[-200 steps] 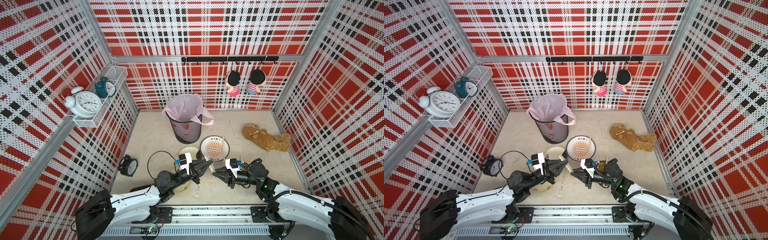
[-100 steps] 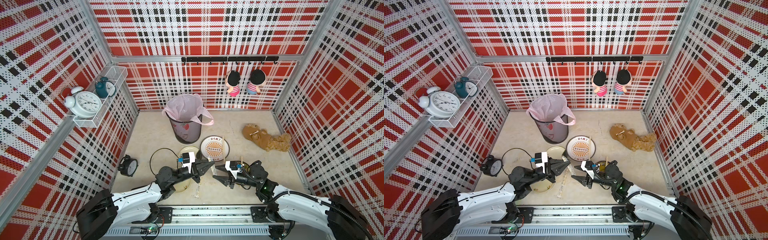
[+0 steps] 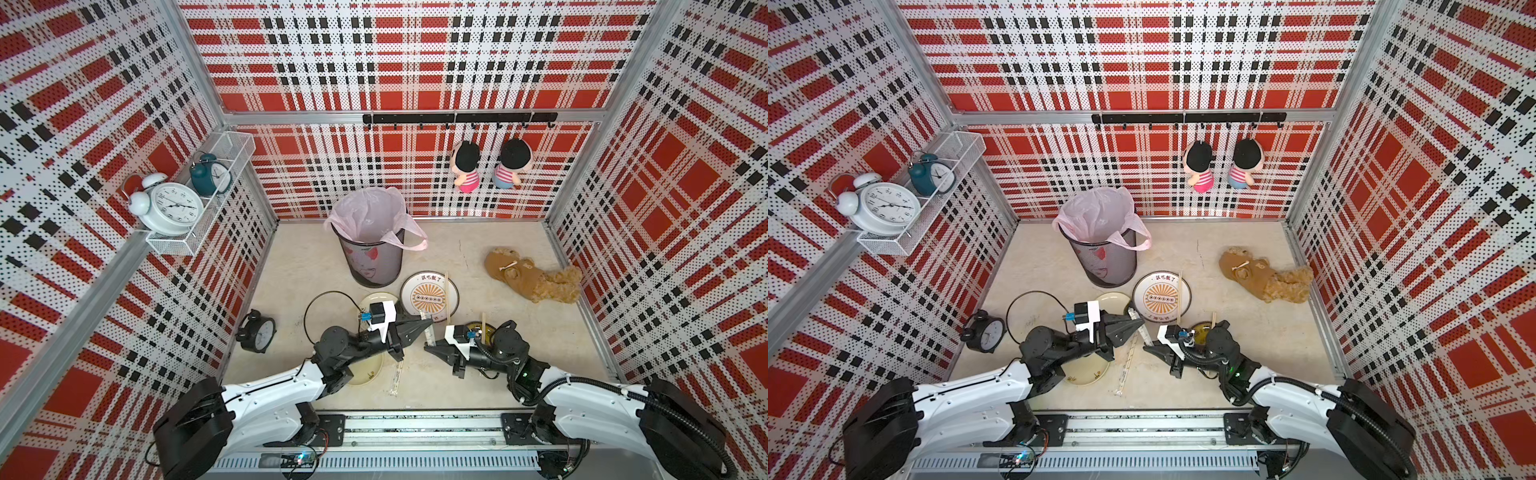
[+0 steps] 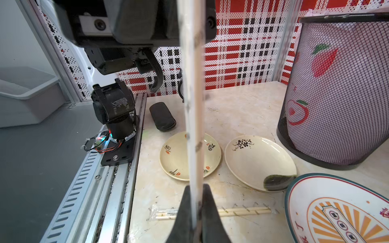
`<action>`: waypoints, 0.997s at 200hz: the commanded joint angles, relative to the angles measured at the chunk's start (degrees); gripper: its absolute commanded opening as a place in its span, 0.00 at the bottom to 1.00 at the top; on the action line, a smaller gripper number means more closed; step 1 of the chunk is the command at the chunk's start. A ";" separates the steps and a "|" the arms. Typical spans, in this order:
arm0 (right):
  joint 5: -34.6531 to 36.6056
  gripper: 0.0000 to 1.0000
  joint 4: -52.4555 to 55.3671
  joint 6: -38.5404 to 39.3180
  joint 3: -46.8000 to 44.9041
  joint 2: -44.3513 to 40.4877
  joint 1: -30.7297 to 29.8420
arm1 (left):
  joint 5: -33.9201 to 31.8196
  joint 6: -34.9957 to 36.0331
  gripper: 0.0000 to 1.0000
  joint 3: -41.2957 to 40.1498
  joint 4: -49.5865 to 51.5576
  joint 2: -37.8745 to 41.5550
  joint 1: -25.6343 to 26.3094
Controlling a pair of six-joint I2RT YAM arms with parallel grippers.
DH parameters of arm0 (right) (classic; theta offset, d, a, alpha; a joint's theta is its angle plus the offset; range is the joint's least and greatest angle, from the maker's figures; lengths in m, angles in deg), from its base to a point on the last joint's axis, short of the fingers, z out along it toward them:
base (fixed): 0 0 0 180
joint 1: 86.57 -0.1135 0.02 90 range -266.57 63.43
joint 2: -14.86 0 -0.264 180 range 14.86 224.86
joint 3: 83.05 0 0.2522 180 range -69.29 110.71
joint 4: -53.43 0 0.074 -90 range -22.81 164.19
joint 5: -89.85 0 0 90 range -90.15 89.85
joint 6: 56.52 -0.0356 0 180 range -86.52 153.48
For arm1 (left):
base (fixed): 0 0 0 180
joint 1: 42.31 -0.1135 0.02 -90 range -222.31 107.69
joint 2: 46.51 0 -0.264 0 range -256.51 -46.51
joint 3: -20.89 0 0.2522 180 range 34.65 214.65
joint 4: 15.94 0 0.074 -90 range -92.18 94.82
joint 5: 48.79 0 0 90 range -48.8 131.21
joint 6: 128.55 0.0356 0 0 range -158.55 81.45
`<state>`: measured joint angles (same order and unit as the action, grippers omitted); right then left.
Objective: Remove the packaging of disposable chopsticks
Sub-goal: Pick up the disposable chopsticks from the center of the board, then remove the packet bag from the disposable chopsticks.
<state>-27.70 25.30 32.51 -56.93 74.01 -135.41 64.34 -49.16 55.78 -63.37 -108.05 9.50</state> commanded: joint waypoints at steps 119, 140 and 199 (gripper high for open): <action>-1.93 0.00 -3.46 1.41 -0.93 2.06 0.24 | 4.19 -1.39 0.19 1.70 -4.37 -1.36 -0.57; -1.81 0.00 -3.46 1.37 -0.98 1.90 0.24 | 4.19 -1.58 0.21 0.86 -5.19 -0.32 -0.66; -1.78 0.00 -2.93 1.40 -0.49 2.62 0.24 | 4.64 -1.96 0.13 -0.29 -5.51 1.95 -1.10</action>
<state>-29.60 22.81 33.21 -57.58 75.94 -135.41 67.71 -50.84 56.11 -66.34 -107.06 8.80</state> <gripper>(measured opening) 0.076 0.170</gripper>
